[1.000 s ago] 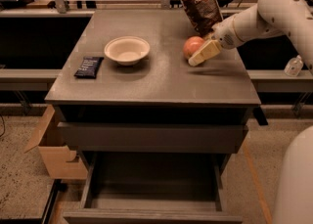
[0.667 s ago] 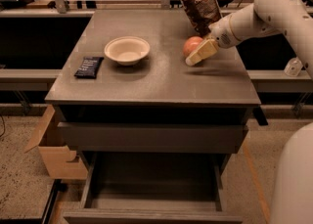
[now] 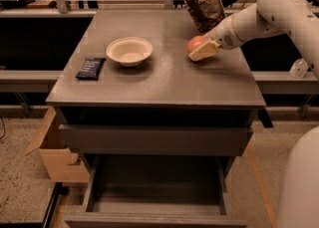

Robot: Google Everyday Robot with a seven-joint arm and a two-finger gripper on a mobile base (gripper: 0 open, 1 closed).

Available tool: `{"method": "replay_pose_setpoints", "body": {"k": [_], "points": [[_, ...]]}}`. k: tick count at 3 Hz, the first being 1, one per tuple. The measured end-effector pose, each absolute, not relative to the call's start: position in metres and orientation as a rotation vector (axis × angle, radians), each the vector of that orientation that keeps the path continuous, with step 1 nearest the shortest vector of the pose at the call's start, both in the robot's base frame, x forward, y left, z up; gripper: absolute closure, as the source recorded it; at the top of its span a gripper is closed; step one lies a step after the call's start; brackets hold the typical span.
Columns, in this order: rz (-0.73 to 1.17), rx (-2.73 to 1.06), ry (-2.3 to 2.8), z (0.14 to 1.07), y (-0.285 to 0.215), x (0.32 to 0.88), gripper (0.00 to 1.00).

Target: Place apple into middle drawer

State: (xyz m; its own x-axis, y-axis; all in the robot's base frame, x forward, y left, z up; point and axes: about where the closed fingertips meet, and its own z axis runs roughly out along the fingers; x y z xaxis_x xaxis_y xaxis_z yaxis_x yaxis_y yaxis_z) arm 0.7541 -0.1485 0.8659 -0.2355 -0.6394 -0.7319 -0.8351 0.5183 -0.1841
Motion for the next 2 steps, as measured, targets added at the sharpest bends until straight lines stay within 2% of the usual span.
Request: {"method": "replay_pose_setpoints", "body": {"k": [2], "points": [[0.326, -1.244, 1.933, 0.889, -0.142, 0.742, 0.88]]}}
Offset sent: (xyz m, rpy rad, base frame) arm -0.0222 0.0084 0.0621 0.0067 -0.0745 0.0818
